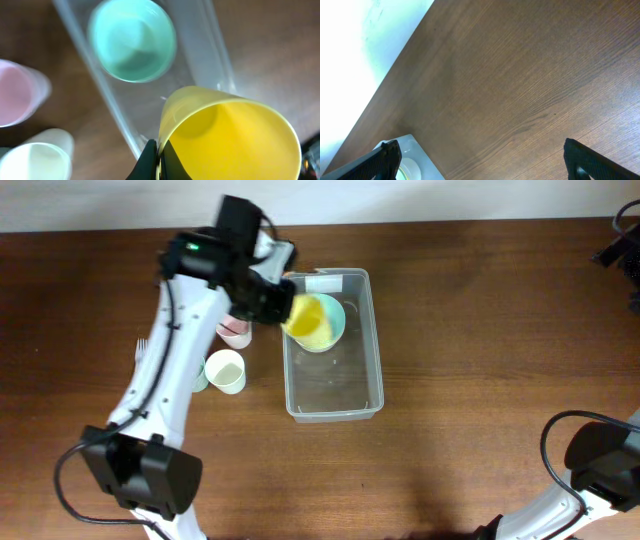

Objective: Pack container
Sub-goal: 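Carry the yellow cup right and place it in the container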

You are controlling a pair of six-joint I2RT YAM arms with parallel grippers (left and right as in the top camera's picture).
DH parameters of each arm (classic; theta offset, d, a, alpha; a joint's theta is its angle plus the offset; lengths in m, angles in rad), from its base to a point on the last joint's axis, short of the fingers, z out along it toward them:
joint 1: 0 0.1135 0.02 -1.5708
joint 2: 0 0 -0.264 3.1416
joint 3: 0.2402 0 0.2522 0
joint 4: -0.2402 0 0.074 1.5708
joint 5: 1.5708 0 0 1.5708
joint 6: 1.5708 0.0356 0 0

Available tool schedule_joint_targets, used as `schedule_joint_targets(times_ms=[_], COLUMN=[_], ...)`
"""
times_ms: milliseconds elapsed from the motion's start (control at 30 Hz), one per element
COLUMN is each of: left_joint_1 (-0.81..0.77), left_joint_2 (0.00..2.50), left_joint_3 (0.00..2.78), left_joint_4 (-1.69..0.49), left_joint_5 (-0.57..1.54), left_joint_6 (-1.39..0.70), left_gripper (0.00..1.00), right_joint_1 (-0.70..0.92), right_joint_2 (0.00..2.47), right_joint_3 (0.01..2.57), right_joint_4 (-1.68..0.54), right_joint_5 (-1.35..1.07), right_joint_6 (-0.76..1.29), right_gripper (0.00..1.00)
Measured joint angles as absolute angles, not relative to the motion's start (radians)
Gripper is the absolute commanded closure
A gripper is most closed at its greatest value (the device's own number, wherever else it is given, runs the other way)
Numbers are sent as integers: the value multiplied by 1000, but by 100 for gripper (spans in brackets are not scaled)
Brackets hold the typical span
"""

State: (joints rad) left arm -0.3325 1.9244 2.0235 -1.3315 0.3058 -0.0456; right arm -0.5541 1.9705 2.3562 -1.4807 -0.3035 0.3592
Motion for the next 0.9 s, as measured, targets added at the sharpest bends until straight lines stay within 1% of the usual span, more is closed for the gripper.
schedule_joint_targets(times_ms=[200,333,533,667,900], left_joint_1=[-520,-585,-589,-589,-589], left_joint_2=[1924,1934,2049,2140,2216], left_joint_3=[2006,1951,1940,1937,1933], left_joint_4=[-1296,-1252,-1207,-1114,-1090], left_joint_5=[196,81,27,28,48], left_joint_6=[-46,-70,-79,-71,-68], left_gripper=[98,98,98,98,98], right_joint_1=[-554,-554,-554,-554,-554], right_joint_2=[1971,1971,1971,1971,1971], right_joint_3=[2356,2356,2356,2356,2356], right_joint_4=[-1481,-1481,-1480,-1481,-1481], right_joint_5=[-303,-303,-303,-303,-303], right_joint_6=[359,359,359,360,358], right_gripper=[1,1,1,1,1])
